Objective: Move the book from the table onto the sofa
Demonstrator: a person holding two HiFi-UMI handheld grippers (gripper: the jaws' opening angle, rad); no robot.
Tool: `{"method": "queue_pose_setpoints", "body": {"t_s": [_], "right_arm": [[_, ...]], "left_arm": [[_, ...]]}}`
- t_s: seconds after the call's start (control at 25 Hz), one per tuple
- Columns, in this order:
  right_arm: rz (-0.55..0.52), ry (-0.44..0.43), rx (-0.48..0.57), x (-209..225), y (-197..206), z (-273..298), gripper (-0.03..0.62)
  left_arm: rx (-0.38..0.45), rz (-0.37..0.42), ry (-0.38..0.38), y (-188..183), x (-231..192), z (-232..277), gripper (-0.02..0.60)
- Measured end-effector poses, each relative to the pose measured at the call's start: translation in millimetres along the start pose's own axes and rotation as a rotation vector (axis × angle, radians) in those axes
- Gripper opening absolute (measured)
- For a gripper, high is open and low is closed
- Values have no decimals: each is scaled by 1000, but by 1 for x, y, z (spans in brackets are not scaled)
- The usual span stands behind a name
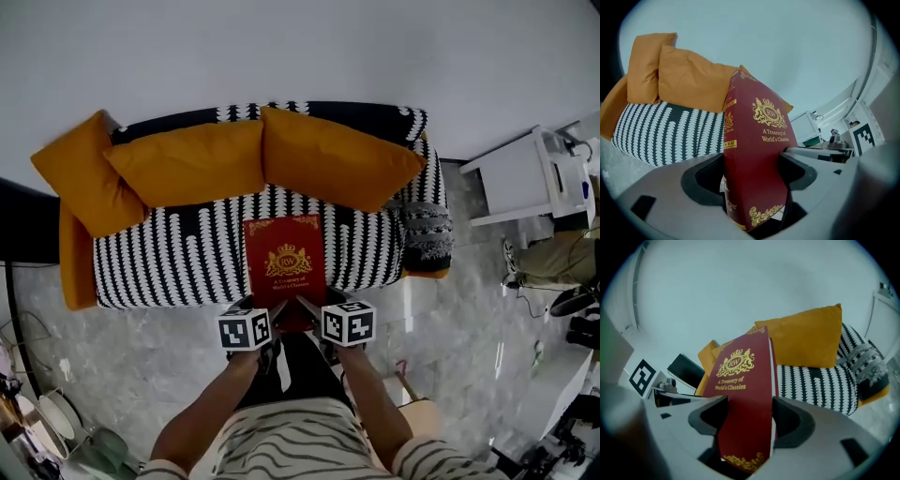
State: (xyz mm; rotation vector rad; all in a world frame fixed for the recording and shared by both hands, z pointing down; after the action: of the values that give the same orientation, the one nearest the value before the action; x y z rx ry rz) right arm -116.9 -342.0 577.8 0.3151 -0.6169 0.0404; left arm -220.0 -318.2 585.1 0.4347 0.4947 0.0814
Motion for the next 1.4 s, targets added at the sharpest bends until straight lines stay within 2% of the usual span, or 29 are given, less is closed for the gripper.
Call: {"method": "queue_pose_setpoints", "body": {"t_s": [0.16, 0.76, 1.4], "right_arm": [[13, 8, -11, 18, -1, 16, 314], [36, 27, -73, 78, 12, 83, 310], [98, 47, -110, 143, 16, 155, 307]], "left_arm": [[-7, 10, -5, 2, -6, 22, 371], [-53, -61, 14, 34, -39, 101, 370], [-96, -92, 11, 53, -75, 188, 370]]}}
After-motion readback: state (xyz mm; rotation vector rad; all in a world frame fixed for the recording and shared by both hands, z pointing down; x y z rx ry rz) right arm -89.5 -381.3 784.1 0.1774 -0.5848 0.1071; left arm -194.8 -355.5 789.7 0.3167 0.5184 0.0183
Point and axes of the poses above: the fingertips, and each gripper's own axes: z forward along the fingers, x to its right, y out of its underside, the point moved 1 cm from there along -z, backward along the fingers, and after that the axes turned 14 degrees about z, right-handed, at the moved point
